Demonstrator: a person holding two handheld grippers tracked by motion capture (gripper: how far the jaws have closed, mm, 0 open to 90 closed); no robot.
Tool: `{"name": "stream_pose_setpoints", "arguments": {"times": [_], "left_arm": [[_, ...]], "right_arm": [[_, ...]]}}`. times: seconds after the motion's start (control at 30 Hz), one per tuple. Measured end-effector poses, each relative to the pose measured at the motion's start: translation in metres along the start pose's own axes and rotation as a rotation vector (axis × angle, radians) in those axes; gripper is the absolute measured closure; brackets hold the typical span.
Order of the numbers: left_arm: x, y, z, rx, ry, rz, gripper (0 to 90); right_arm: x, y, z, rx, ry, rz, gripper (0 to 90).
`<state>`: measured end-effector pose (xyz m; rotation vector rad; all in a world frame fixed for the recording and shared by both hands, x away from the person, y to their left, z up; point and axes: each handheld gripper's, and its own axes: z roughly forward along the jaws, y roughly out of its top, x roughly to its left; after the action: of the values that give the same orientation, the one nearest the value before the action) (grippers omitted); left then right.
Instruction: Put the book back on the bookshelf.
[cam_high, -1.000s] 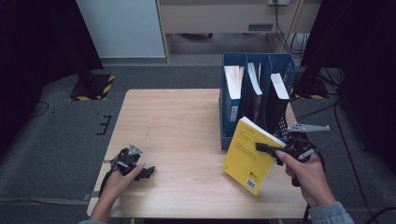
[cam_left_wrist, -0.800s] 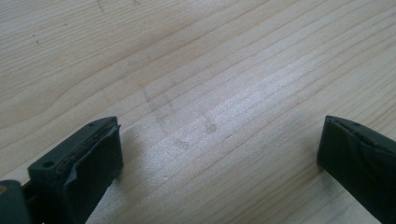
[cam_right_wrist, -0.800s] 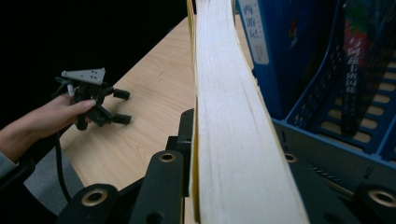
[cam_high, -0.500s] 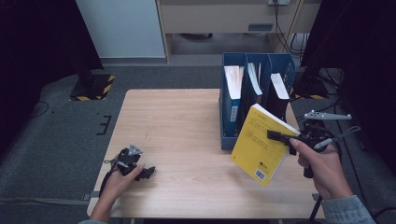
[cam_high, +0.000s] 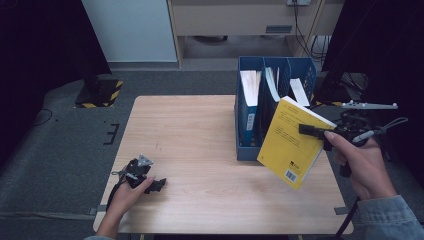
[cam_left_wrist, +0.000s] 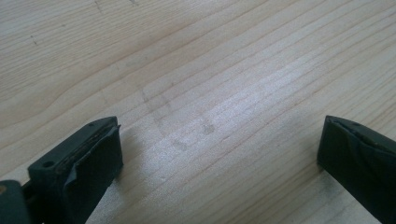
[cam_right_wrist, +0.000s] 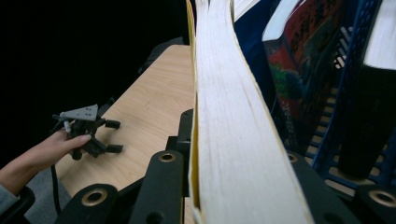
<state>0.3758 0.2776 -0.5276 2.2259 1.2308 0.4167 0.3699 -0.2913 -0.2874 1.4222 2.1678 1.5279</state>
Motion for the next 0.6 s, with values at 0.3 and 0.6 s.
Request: {"name": "stream_pose_setpoints", "arguments": {"times": [0.3,0.6], "left_arm": [[-0.001,0.000,0.000,0.000,-0.003,0.002,0.0],[-0.002,-0.001,0.000,-0.010,-0.004,-0.001,0.0]], "right_arm": [[-0.010,0.012,-0.006,-0.014,-0.050,0.013,74.1],[-0.017,0.025,-0.004,-0.014,-0.085,0.026,74.2]]}}
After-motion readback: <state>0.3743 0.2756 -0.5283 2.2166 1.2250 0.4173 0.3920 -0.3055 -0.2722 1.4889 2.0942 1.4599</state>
